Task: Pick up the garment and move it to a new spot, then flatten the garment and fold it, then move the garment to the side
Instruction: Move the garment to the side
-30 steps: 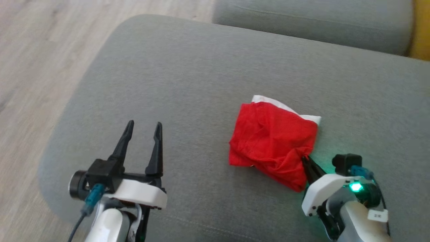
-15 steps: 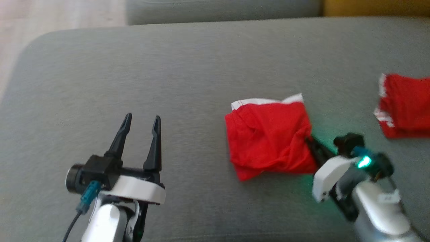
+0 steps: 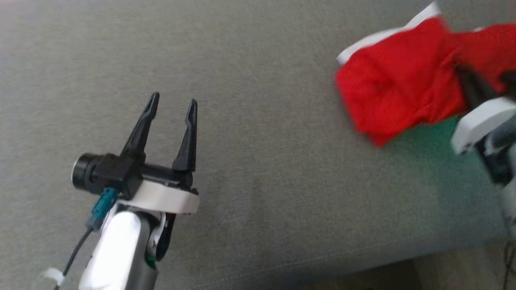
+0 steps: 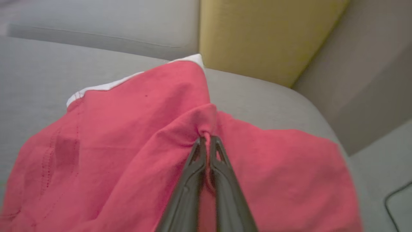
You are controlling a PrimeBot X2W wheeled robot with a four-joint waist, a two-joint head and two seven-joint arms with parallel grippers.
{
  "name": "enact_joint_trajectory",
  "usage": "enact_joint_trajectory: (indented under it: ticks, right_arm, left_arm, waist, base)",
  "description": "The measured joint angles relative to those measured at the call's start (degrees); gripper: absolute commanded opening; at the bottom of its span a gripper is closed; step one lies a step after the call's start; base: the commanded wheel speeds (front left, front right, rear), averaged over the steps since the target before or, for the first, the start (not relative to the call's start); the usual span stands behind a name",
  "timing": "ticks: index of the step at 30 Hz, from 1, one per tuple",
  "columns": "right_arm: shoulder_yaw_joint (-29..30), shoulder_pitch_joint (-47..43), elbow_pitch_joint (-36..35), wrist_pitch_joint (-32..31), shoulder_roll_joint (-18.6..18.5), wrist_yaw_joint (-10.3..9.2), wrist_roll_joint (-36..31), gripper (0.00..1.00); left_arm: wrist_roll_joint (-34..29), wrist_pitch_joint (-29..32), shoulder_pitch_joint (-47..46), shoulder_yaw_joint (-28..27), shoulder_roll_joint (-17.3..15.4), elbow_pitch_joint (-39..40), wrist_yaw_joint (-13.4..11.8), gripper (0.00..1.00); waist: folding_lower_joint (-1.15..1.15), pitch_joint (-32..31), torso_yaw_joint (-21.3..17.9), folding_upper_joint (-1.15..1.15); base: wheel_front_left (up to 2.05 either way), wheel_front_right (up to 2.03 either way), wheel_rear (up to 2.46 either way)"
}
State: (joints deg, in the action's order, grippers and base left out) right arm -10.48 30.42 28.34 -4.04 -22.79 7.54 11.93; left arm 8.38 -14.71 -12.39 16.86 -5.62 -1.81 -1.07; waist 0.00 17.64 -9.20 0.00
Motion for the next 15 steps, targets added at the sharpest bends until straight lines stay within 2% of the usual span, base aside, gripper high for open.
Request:
enact_joint_trajectory:
  ticks: [9,15]
  right_arm:
    - [7.64,4.48,0.97,-0.31,-2.27,0.0,-1.07,0.0]
    - [11.76,7.77,3.75,-0.75,-2.89,0.0,-2.43,0.0]
  left_arm:
    - [-0.84,-0.01,-4.24,0.8,-0.88,-0.01,1.46,1.0]
    - [-1.76,-0.01,-6.77,1.04,-1.34,0.01,2.13,1.0]
  waist:
    - [0.0,5.98,-4.66,0.0]
    - [0.0,9.11,-6.26,0.0]
  base:
    - [0.0,0.0,0.0]
    - [0.0,0.0,0.0]
